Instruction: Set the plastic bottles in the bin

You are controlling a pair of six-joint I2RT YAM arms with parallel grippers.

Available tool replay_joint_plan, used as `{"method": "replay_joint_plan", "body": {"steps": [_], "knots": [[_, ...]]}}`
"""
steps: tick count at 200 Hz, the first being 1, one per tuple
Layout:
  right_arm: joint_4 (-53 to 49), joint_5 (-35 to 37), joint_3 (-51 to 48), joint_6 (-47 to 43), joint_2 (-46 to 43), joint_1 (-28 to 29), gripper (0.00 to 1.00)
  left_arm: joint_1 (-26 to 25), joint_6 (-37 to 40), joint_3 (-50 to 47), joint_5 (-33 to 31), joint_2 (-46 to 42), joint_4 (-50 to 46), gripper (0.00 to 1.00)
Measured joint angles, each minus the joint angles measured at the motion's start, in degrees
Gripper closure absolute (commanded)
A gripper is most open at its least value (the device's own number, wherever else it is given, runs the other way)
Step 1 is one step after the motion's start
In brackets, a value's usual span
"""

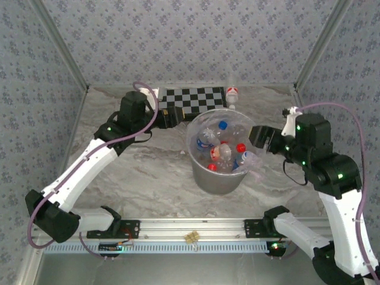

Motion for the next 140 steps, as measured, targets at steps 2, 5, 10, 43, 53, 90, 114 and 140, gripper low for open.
{"method": "replay_joint_plan", "body": {"steps": [2, 5, 10, 43, 53, 90, 114, 140], "knots": [[-0.4, 0.0, -0.1, -0.1, 0.0, -0.2, 0.18, 0.1, 0.0, 0.0, 0.0, 0.0, -0.2, 0.17], [-1.4, 0.0, -0.4, -0.2, 0.0, -0.5, 0.18, 0.3, 0.2, 0.0, -0.1, 0.0, -0.3, 0.17], [-2.4, 0.0, -0.9, -0.4, -0.1, -0.8, 0.18, 0.7, 0.4, 0.0, -0.1, 0.0, -0.6, 0.16], [-5.7, -2.9, -7.7, -0.3, -1.3, -1.7, 0.18, 3.6, 1.2, -0.2, -0.2, -0.5, -2.3, 0.14], [-5.5, -4.3, -9.9, -0.1, -1.6, -1.7, 0.19, 5.1, 1.5, -0.9, -0.4, -1.2, -2.8, 0.14], [1.1, -8.9, -16.2, 1.7, -1.2, -0.7, 0.23, 12.7, 3.3, -5.2, -3.8, -6.2, -6.5, 0.13], [6.3, -8.7, -18.4, 3.7, 0.5, 2.8, 0.24, 17.4, 4.1, -8.7, -7.8, -11.0, -9.2, 0.12], [14.7, -7.3, -19.3, 6.9, 3.9, 10.1, 0.25, 23.1, 4.3, -13.6, -13.6, -16.2, -11.9, 0.12]]}}
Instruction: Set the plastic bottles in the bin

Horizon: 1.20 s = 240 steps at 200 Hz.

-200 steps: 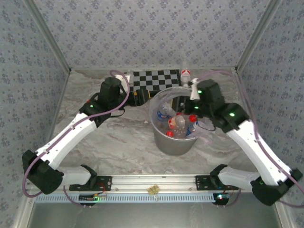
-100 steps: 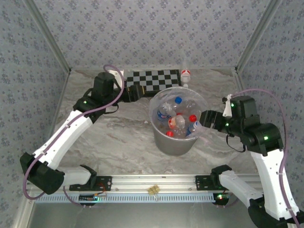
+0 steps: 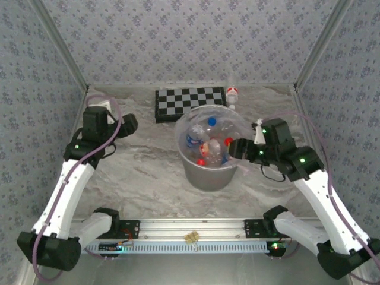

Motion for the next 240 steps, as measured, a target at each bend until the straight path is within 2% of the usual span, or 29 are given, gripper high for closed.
{"method": "replay_joint_plan", "body": {"steps": [25, 61, 83, 109, 127, 151, 176, 205, 240], "knots": [[11.0, 1.1, 0.3, 2.1, 7.4, 5.3, 0.25, 5.8, -0.5, -5.6, -3.8, -3.5, -1.5, 0.12], [21.8, 2.6, 4.9, 2.2, 20.2, 8.9, 0.25, 11.1, -2.3, -12.1, -6.5, -7.1, -2.7, 0.12], [24.0, 2.7, 7.5, 1.2, 23.5, 8.9, 0.23, 12.2, -2.9, -14.0, -7.8, -9.2, -2.8, 0.12], [23.0, 3.1, 10.6, -1.9, 22.8, 7.1, 0.19, 12.4, -2.9, -14.9, -8.0, -9.8, -2.6, 0.11], [21.8, 3.0, 11.6, -4.1, 19.6, 2.8, 0.17, 12.4, -3.0, -15.0, -7.2, -9.5, -1.7, 0.11], [18.7, 2.0, 12.5, -6.7, 15.2, -9.0, 0.14, 12.4, -3.8, -14.9, -4.1, -9.0, -0.2, 0.10], [16.3, 0.7, 15.8, -10.1, 17.8, -18.8, 0.13, 12.4, -4.9, -12.8, 1.9, -8.7, -0.2, 0.09], [15.7, -2.0, 23.9, -14.3, 32.9, -24.9, 0.14, 12.4, -7.3, -6.3, 11.9, -8.8, -0.2, 0.11], [15.5, -2.8, 36.3, -16.5, 56.1, -26.6, 0.22, 11.9, -12.7, -1.5, 21.7, -10.8, 1.3, 0.17]]}}
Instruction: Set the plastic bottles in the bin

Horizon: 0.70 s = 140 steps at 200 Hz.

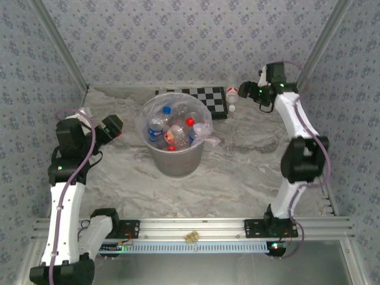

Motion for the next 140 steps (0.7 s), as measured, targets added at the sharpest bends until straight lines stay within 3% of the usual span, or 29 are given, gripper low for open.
{"method": "replay_joint_plan", "body": {"steps": [26, 55, 84, 109, 140], "knots": [[0.3, -1.0, 9.1, 0.2, 13.8, 0.2, 0.23, -4.0, -2.2, 1.2, 2.3, -0.6, 0.2, 0.18], [0.1, -1.0, 18.2, 1.3, 23.0, 1.1, 0.16, -9.1, -2.2, 2.3, 2.3, 1.2, 0.0, 0.19], [-0.3, -1.1, 32.5, 3.6, 32.2, 1.6, 0.15, -12.4, -1.4, 2.8, 1.6, 4.0, -1.5, 0.19], [-1.3, -1.5, 42.6, 6.3, 39.0, 1.6, 0.17, -13.5, -0.6, 2.8, 0.9, 4.7, -2.6, 0.20], [-1.7, -2.8, 44.5, 9.2, 42.7, 1.3, 0.26, -13.8, 0.0, 3.2, 0.7, 4.7, -3.1, 0.20]]}}
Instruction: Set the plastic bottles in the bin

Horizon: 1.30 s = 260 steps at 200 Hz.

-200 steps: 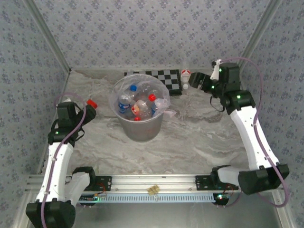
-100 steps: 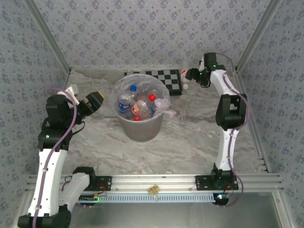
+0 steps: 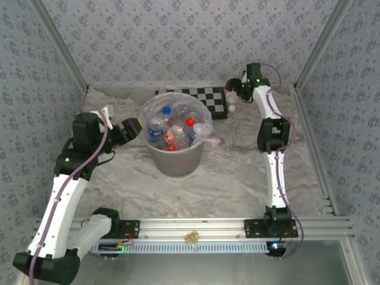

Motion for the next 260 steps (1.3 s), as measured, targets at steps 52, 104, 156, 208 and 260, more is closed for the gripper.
{"method": "replay_joint_plan", "body": {"steps": [52, 104, 156, 208, 260], "knots": [[-1.2, -1.7, 0.4, 1.1, 1.1, -0.9, 0.51, -0.5, 0.3, 0.0, -0.1, 0.0, -0.2, 0.21], [-2.6, -1.2, -9.6, -3.0, -7.1, -2.1, 0.63, -0.5, 0.4, 1.0, -0.2, 0.0, -0.6, 0.20], [-3.6, -0.2, -23.4, -8.7, -24.5, -3.9, 0.64, -0.6, 0.4, 1.0, -0.1, 1.6, 0.4, 0.20], [-4.8, -4.1, -29.5, -11.1, -40.1, -4.1, 0.64, -0.9, 0.5, 1.0, 0.1, 3.5, 0.6, 0.22], [-5.0, -13.1, -36.2, -10.5, -58.2, -1.2, 0.64, -0.9, 1.0, 0.4, 0.2, 5.5, 2.1, 0.30]]}}
